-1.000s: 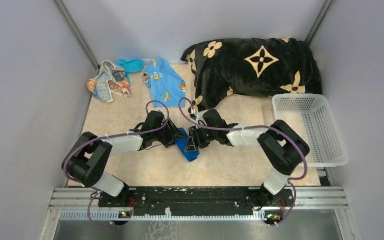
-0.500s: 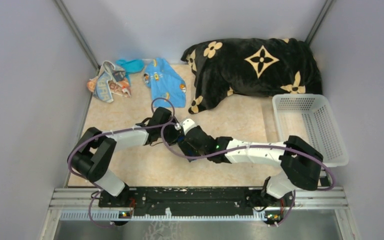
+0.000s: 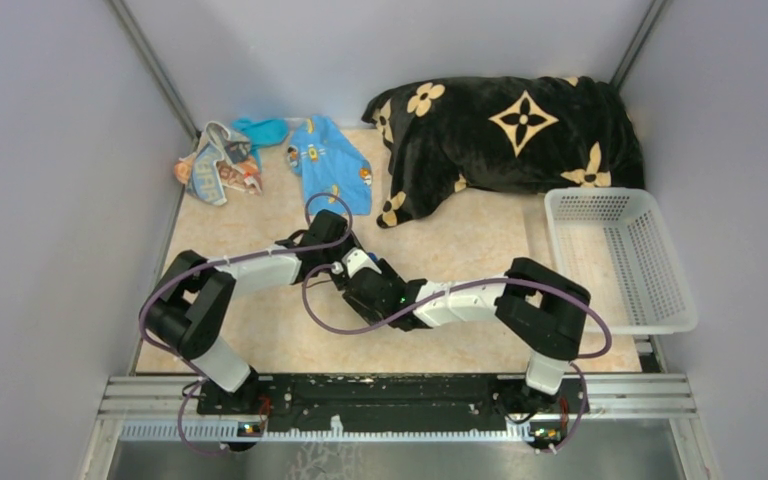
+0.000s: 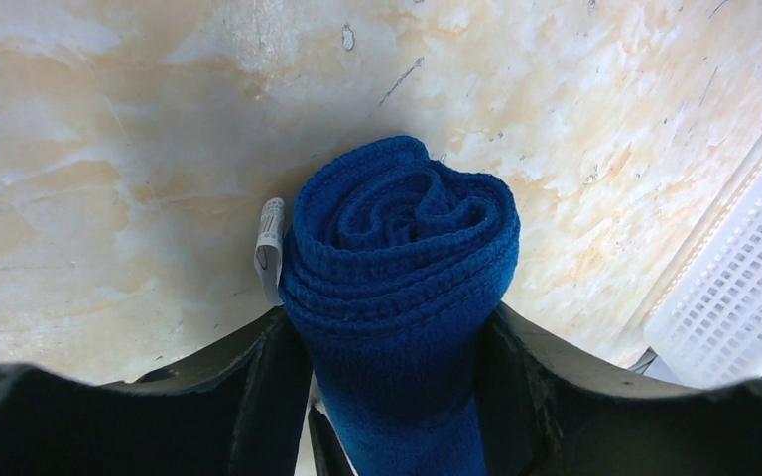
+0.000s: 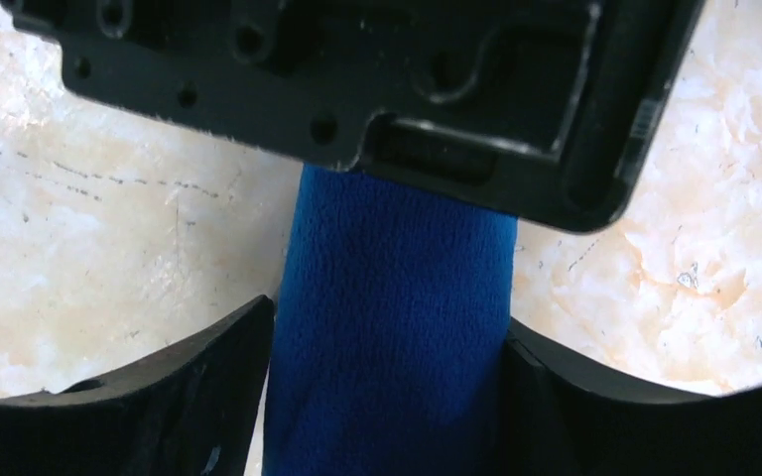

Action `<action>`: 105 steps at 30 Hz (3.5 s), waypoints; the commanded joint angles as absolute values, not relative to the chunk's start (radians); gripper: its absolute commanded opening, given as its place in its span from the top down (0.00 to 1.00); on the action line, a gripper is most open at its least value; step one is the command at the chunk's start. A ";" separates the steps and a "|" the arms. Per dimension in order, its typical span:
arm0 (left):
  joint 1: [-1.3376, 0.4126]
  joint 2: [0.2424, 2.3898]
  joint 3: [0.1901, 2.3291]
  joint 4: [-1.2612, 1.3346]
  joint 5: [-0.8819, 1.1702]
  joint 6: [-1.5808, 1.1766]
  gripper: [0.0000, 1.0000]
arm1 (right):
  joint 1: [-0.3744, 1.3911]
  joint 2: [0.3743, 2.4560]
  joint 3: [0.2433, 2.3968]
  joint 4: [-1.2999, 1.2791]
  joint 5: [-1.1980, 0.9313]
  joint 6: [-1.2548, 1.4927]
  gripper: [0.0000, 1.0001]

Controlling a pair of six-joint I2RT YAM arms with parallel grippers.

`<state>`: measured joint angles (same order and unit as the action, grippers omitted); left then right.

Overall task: Roll the towels
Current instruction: Roll the towel at the center of the board, then pick up the towel at the center of the board, then place the towel in the bin.

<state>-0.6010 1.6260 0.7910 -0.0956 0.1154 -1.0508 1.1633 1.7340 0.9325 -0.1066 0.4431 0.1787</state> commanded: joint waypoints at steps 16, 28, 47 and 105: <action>-0.629 1.687 0.725 -0.180 0.014 -1.038 0.35 | 1.055 1.835 1.045 -0.286 0.273 0.319 0.33; -0.635 1.667 0.739 -0.164 0.001 -1.031 0.33 | 1.020 1.880 1.055 -0.308 0.221 0.333 0.59; -0.348 1.351 0.978 -0.337 -0.152 -0.687 0.19 | 0.925 1.351 0.926 -0.538 0.214 0.348 0.82; -0.275 1.099 0.893 -0.377 -0.262 -0.316 0.16 | -0.276 1.830 1.150 -0.235 0.292 1.057 0.85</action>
<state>-0.2863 1.1007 0.8997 -0.4023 -0.2760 -0.3161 -0.3183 1.8099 1.1023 -0.2535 0.2874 1.0142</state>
